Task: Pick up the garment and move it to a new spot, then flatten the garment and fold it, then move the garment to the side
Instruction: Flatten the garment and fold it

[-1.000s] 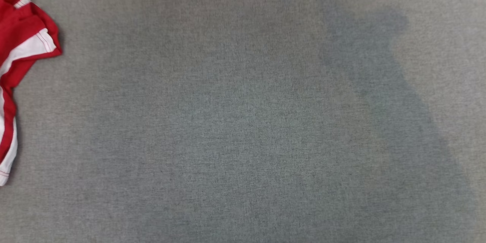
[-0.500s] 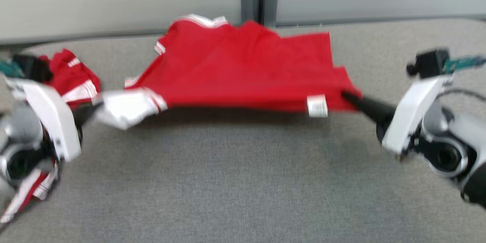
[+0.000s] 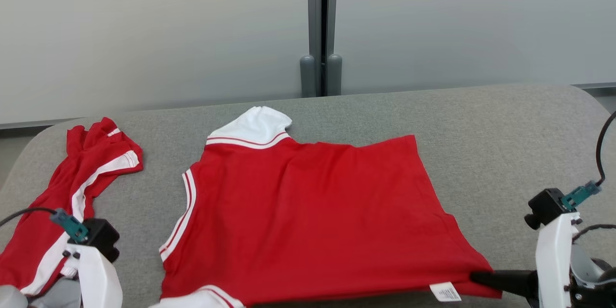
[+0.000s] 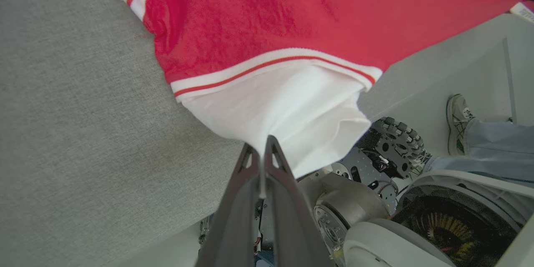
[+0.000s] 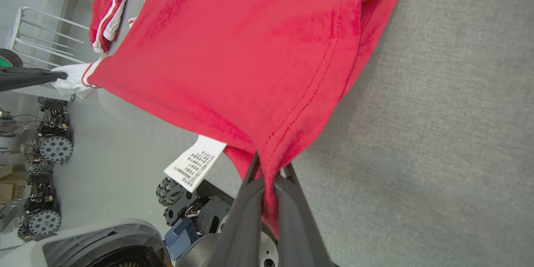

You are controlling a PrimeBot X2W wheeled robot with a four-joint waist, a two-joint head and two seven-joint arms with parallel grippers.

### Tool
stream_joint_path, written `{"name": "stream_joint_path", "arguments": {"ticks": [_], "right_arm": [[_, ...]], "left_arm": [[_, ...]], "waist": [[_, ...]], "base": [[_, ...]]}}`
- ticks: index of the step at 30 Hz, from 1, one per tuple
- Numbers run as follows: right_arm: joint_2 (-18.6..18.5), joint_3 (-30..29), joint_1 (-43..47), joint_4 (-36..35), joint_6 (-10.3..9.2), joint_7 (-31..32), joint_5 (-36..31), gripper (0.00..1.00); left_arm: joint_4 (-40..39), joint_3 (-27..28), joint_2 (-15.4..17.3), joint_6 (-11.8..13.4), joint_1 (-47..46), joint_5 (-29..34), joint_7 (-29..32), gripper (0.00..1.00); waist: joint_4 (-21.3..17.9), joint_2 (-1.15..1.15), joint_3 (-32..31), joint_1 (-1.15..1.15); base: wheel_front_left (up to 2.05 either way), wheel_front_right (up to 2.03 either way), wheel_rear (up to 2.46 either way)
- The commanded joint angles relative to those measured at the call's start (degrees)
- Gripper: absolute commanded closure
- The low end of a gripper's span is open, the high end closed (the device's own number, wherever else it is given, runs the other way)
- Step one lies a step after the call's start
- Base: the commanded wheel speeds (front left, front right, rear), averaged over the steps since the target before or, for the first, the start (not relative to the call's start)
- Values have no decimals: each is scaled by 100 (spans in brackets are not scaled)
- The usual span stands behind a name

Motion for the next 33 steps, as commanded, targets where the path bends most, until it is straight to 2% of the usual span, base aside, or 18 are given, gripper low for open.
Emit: {"name": "stream_joint_path", "arguments": {"ticks": [1, 5, 11, 14, 18, 23, 33], "right_arm": [[-221, 10, 178, -119, 1, 98, 91, 100], [-606, 37, 417, -438, 1, 187, 171, 100], [-846, 60, 508, -708, 1, 216, 209, 100], [-862, 63, 428, -775, 1, 231, 240, 100], [-740, 66, 220, -711, 1, 293, 328, 100], [-499, 67, -109, -473, 1, 307, 516, 100], [-46, 80, -725, 197, 1, 317, 747, 100]], "left_arm": [[-307, -31, 189, 173, 221, -175, 102, 100], [-941, -47, 479, 424, 421, -427, 227, 100], [-1269, -14, 648, 609, 477, -563, 288, 100], [-1290, 24, 617, 664, 371, -634, 395, 100], [-1076, 85, 446, 703, 105, -680, 606, 100], [-629, 134, 42, 682, -422, -538, 919, 100], [552, 171, -748, 415, -1620, -70, 1386, 100]], "waist": [[-21, 0, -34, 0], [-29, 0, -28, 0], [-73, 0, 25, 0], [-100, 0, 69, 0], [-147, 0, 177, 0], [-183, 0, 448, 0], [-252, 0, 962, 0]], "base": [[0, 0, 0], [0, 0, 0], [0, 0, 0], [0, 0, 0], [0, 0, 0], [0, 0, 0], [0, 0, 0]]}}
